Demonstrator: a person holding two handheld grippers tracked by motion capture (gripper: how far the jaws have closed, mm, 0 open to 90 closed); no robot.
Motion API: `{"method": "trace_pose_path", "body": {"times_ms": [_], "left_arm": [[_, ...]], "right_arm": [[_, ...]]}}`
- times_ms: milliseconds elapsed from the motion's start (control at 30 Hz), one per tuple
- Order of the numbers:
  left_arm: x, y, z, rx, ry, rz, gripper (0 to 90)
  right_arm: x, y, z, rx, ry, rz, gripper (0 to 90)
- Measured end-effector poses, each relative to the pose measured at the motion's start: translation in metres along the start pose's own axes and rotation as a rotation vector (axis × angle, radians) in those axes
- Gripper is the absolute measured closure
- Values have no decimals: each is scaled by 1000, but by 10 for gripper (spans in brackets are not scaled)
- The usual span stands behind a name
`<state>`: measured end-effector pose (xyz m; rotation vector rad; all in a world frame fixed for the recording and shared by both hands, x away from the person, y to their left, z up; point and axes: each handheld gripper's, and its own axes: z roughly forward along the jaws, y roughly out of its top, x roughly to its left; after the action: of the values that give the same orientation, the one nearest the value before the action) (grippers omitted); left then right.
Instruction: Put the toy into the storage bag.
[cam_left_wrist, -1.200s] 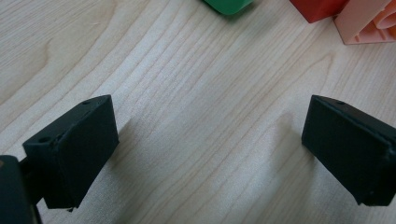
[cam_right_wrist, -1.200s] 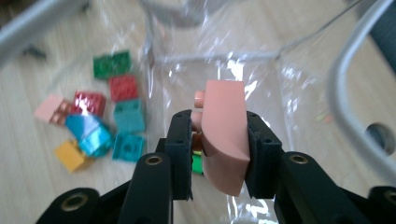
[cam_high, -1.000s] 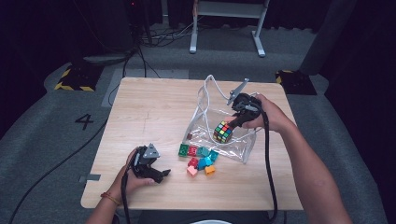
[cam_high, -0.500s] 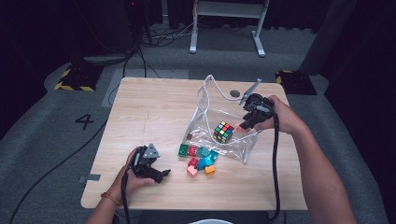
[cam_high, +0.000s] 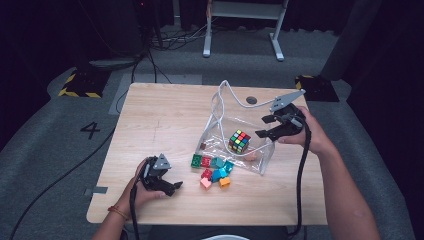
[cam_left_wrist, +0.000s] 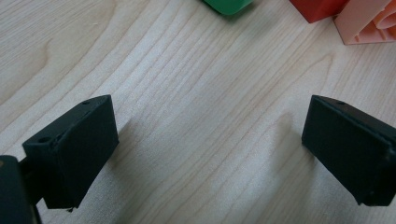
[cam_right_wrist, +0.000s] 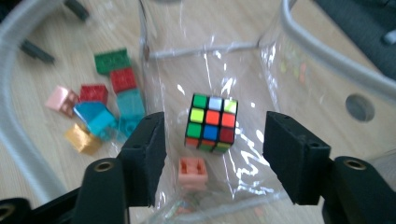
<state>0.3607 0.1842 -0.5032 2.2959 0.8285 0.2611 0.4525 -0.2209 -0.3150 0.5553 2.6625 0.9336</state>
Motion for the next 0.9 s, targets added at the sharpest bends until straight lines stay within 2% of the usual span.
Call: {"method": "trace_pose_path", "body": {"times_ms": [167, 367, 467, 667, 900], "left_arm": [[0, 0, 0, 0, 0, 0, 37], [0, 0, 0, 0, 0, 0, 37], [0, 0, 0, -1, 0, -1, 37], [0, 0, 0, 0, 0, 0, 37], [0, 0, 0, 0, 1, 0, 37]], "right_arm": [[15, -6, -17, -140, -23, -2, 322], [31, -13, -34, -262, -45, 0, 318], [41, -15, -43, -318, -33, -6, 325], [63, -18, -50, -355, -28, -46, 337], [90, -22, -47, -385, -6, -89, 345]]}}
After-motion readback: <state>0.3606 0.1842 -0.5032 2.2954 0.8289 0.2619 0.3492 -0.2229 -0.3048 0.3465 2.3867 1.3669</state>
